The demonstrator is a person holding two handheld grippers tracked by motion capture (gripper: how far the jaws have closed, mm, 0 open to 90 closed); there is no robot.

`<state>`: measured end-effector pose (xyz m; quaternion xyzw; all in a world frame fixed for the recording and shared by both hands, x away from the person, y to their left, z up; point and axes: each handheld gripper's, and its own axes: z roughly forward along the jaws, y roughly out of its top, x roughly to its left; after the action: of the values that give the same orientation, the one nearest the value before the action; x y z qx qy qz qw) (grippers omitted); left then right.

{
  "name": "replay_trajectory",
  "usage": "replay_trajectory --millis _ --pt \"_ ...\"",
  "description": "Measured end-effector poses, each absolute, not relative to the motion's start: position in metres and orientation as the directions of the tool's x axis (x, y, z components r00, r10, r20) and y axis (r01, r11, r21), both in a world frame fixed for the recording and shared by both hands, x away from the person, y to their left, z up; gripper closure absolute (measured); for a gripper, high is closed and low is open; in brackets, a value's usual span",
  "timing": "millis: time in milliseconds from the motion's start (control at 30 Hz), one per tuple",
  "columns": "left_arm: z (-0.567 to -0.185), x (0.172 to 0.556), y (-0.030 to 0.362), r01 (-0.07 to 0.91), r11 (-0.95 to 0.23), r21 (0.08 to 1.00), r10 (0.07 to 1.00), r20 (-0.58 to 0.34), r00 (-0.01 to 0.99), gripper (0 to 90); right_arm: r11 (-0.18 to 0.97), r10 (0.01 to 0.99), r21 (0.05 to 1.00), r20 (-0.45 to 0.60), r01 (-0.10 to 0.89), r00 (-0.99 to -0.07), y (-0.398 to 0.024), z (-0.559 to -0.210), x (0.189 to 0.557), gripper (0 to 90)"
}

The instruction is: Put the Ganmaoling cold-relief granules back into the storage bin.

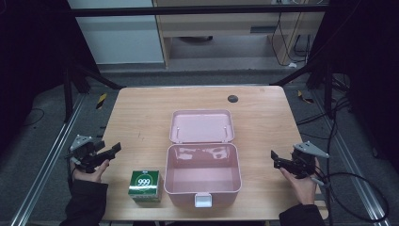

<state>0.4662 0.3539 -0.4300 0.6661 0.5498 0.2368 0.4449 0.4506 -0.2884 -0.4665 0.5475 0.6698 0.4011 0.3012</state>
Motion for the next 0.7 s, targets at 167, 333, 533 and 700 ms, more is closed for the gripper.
replay_trajectory --millis 167,333,533,700 --pt "-0.419 0.463 0.350 0.501 -0.059 0.863 0.910 -0.161 0.383 27.0 0.089 0.968 0.853 0.049 0.515 -0.247 -0.285 -0.469 0.453 8.9" --pt "-0.407 0.460 0.343 0.487 -0.153 0.860 0.870 -0.117 0.479 27.0 0.069 0.970 0.862 0.059 0.503 -0.234 -0.287 -0.467 0.452 8.9" --pt "-0.395 0.457 0.339 0.454 -0.244 0.857 0.832 -0.055 0.551 26.9 0.108 0.973 0.869 0.007 0.483 -0.229 -0.288 -0.467 0.450 8.9" --pt "-0.389 0.456 0.338 0.448 -0.299 0.842 0.799 -0.036 0.601 26.1 0.115 0.973 0.870 -0.001 0.479 -0.231 -0.287 -0.467 0.450 8.9"
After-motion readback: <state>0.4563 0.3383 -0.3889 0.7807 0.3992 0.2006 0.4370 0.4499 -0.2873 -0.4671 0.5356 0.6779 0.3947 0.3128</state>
